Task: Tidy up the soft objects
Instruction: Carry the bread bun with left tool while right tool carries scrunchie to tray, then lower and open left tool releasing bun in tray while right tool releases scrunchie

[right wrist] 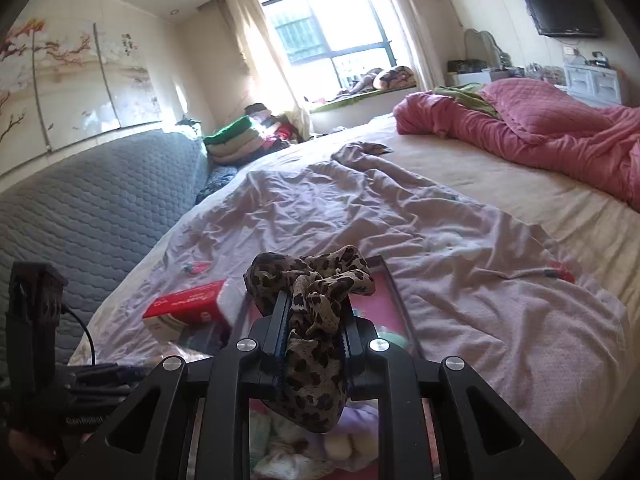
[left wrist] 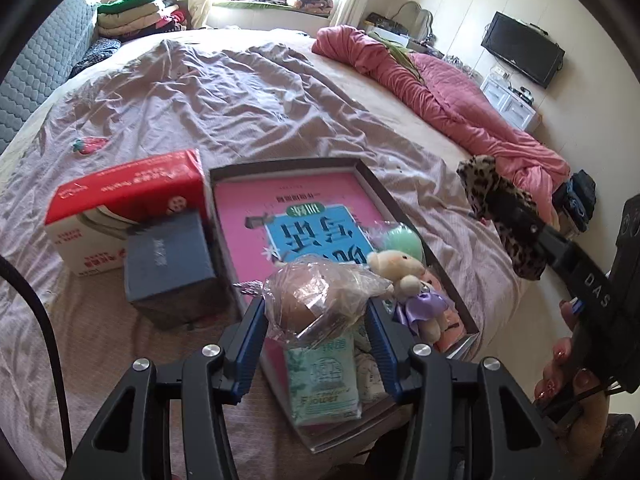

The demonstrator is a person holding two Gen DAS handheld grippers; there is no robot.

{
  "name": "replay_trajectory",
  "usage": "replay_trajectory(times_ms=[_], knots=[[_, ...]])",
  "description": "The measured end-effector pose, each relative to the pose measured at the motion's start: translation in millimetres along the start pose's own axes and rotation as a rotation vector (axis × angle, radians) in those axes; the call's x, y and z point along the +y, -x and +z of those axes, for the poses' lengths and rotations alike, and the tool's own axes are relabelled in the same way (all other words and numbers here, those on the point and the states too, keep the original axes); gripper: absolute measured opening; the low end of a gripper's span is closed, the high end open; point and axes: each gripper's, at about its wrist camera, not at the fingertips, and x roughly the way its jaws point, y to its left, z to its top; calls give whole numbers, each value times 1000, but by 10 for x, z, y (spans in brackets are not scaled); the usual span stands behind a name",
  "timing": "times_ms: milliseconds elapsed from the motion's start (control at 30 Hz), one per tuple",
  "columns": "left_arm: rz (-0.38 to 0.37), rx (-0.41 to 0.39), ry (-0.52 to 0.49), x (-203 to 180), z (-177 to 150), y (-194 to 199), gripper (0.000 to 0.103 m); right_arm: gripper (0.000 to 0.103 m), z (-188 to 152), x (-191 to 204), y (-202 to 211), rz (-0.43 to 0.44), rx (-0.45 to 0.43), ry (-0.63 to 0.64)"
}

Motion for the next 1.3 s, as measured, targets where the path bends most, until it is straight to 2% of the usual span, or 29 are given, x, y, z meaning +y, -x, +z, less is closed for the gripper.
replay_trajectory(times_ms=[300, 500, 1000, 1133, 1167, 1300], knots=[[36, 21, -21, -75, -62, -256, 50, 21, -155, -72, -300, 6, 93, 0], [29, 50, -13, -32, -130, -384, 50, 21, -267, -37, -539, 2, 163, 27], [9, 55, -14, -22, -169, -427, 50, 24, -419, 98, -814, -29, 236, 111], [5, 59, -12, -18, -170, -435, 50, 29, -432, 99, -833, -23, 248, 107], [2, 60, -10, -9, -173, -435, 50, 35, -431, 99, -826, -19, 247, 103], [-2, 63, -8, -8, -185, -437, 50, 46, -431, 94, -811, -16, 245, 92]])
